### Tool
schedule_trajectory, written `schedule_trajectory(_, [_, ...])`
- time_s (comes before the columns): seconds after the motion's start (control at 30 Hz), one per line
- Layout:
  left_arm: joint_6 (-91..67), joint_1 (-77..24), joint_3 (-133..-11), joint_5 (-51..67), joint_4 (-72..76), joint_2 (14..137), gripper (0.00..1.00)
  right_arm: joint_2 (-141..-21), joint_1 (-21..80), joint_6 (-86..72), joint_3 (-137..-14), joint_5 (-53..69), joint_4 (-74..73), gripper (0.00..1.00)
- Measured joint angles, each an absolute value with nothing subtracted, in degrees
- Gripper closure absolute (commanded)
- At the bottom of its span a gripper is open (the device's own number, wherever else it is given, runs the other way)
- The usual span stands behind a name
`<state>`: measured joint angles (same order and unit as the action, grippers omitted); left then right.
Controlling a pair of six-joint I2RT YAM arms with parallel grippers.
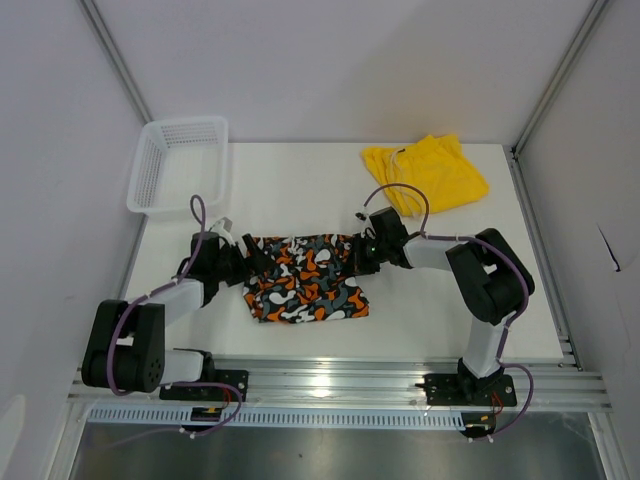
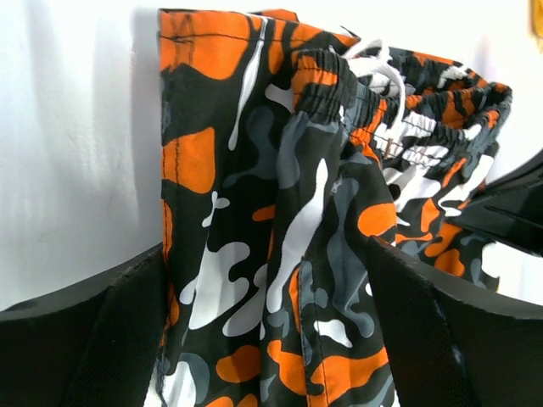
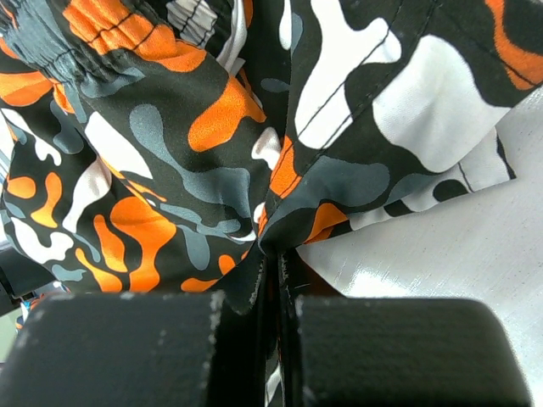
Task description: Fold and stack the shorts
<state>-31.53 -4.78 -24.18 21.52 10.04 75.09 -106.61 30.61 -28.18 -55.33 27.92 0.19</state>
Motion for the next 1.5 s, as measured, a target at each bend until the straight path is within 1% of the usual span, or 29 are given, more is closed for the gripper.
schedule_trajectory(0.07, [-31.51,-4.75,-23.68,22.28,10.50,75.00,0.13,-106.61,30.61,-28.18,-55.42,27.92,0.03,1.00])
schedule_trajectory(0.13, [-31.53,-4.73,-23.00,23.33,11.31,74.94,0.13,-106.61,30.61,-28.21,-55.61,27.90,-0.40,1.00])
schedule_trajectory(0.27, [-31.53,-4.97,-22.57,25.02,12.19,74.94,0.06,-106.63,30.61,-28.18,-56.03,27.90,-1.23,1.00])
schedule_trajectory(0.47, [-31.64,-5.23,-20.73,26.26,12.88,72.82,0.02,-106.85,30.61,-28.23,-56.71,27.90,-2.13,1.00])
schedule_trajectory(0.7, [-32.08,-5.28,-18.90,28.42,13.80,71.31,0.04,-107.24,30.61,-28.42,-56.90,28.21,-2.11,1.00])
schedule_trajectory(0.9, [-32.05,-7.31,-18.87,28.45,14.09,71.88,0.09,-107.37,30.57,-28.47,-57.08,28.51,-2.15,1.00])
schedule_trajectory(1.0, [-32.12,-9.02,-20.14,27.31,14.06,73.67,0.20,-107.37,30.72,-28.45,-57.47,28.23,-2.76,1.00])
schedule_trajectory(1.03, [-32.21,-9.41,-20.62,26.96,14.09,74.39,0.34,-107.37,30.85,-28.45,-57.58,27.99,-2.87,1.00])
schedule_trajectory(1.1, [-32.64,-9.85,-21.12,25.74,13.85,75.59,0.51,-107.37,31.14,-28.42,-57.98,27.46,-3.31,1.00])
schedule_trajectory(1.13, [-32.71,-9.89,-21.12,25.08,13.47,76.12,0.67,-107.37,31.33,-28.42,-58.28,27.05,-3.68,1.00])
schedule_trajectory(1.2, [-33.10,-10.02,-21.12,24.05,12.91,76.66,0.79,-107.37,31.79,-28.36,-58.96,26.02,-4.47,1.00])
schedule_trajectory(1.23, [-33.10,-10.20,-21.12,23.44,12.75,76.77,0.89,-107.37,32.14,-28.29,-59.48,25.32,-4.97,1.00])
schedule_trajectory(1.27, [-33.36,-10.44,-21.26,23.03,12.64,76.88,0.92,-107.37,32.47,-28.18,-59.90,24.62,-5.37,1.00])
schedule_trajectory(1.3, [-33.34,-10.76,-21.61,22.55,12.27,77.08,0.97,-107.37,32.84,-28.08,-60.51,23.77,-5.93,1.00])
schedule_trajectory(1.33, [-33.41,-11.16,-22.22,22.09,11.92,77.41,1.00,-107.37,33.17,-27.79,-61.17,22.72,-6.59,1.00])
schedule_trajectory(1.5, [-33.78,-14.41,-27.27,18.17,9.54,79.20,1.00,-107.37,33.98,-26.09,-66.59,16.75,-11.60,1.00])
